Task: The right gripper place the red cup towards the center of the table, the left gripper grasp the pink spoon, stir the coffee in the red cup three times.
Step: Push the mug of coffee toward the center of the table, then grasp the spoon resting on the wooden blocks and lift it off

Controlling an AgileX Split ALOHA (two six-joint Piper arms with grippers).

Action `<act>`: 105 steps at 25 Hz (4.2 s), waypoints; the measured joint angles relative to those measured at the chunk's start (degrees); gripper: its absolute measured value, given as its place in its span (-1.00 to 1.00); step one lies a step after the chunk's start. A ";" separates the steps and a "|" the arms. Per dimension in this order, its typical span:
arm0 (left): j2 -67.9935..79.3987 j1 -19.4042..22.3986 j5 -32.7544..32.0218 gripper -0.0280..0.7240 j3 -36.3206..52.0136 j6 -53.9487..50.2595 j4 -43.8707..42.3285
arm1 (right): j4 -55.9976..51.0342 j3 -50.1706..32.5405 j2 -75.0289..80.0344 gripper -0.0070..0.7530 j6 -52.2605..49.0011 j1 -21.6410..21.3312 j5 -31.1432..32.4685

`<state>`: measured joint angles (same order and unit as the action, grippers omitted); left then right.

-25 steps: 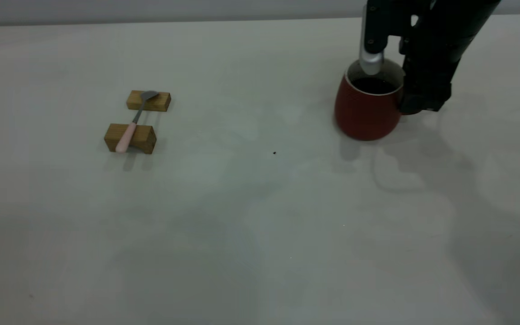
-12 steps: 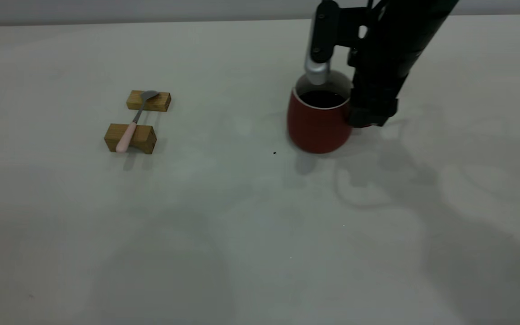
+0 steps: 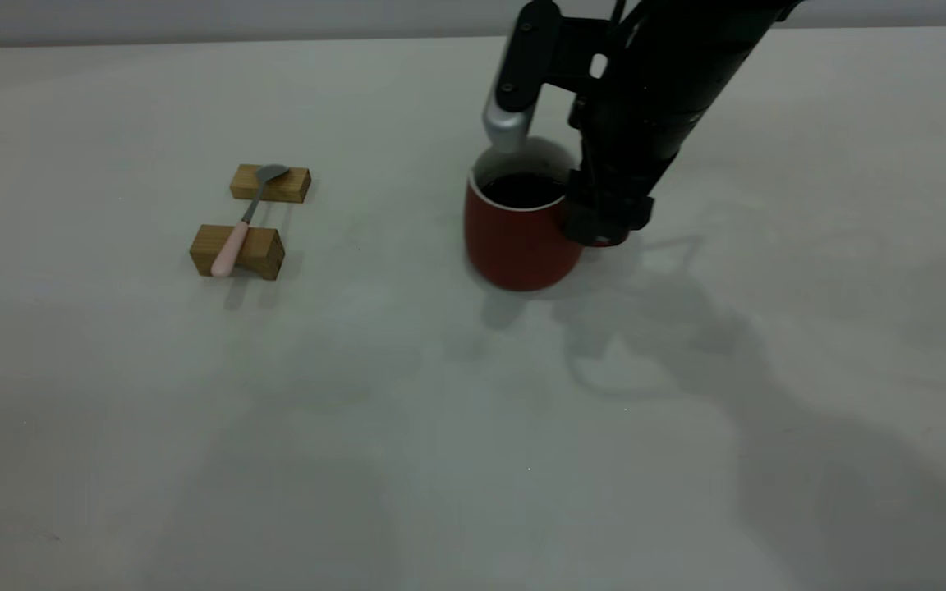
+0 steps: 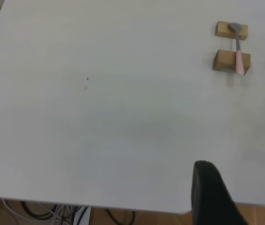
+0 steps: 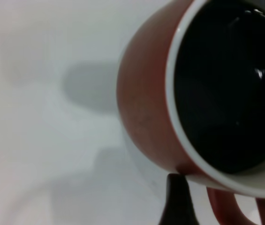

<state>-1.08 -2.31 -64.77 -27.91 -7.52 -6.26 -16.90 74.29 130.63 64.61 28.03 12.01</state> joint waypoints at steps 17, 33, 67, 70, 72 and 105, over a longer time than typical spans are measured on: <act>0.00 0.00 0.00 0.11 0.00 -0.05 0.00 | -0.57 0.00 -19.95 0.57 -19.66 -6.50 20.53; 0.00 0.00 0.00 0.11 0.00 -0.05 0.00 | 13.46 -4.70 -61.43 0.57 -61.61 -9.10 58.28; 0.00 0.00 0.00 0.11 0.00 0.02 0.00 | 16.41 -47.43 -129.47 0.57 -62.69 -27.00 53.07; 0.00 0.00 0.00 0.11 0.00 -0.03 0.00 | 16.34 -47.43 -129.47 0.57 -62.63 -27.00 53.07; 0.00 0.00 0.00 0.11 0.00 -0.03 0.00 | 16.28 -47.43 -129.47 0.57 -62.63 -27.00 53.07; 54.77 0.00 28.37 0.79 -9.45 1.80 5.60 | 16.28 -47.43 -129.47 0.56 -62.57 -27.00 53.07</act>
<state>53.69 -2.31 -36.40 -37.35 -5.72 -0.66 -0.63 26.86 1.16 2.04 1.04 65.08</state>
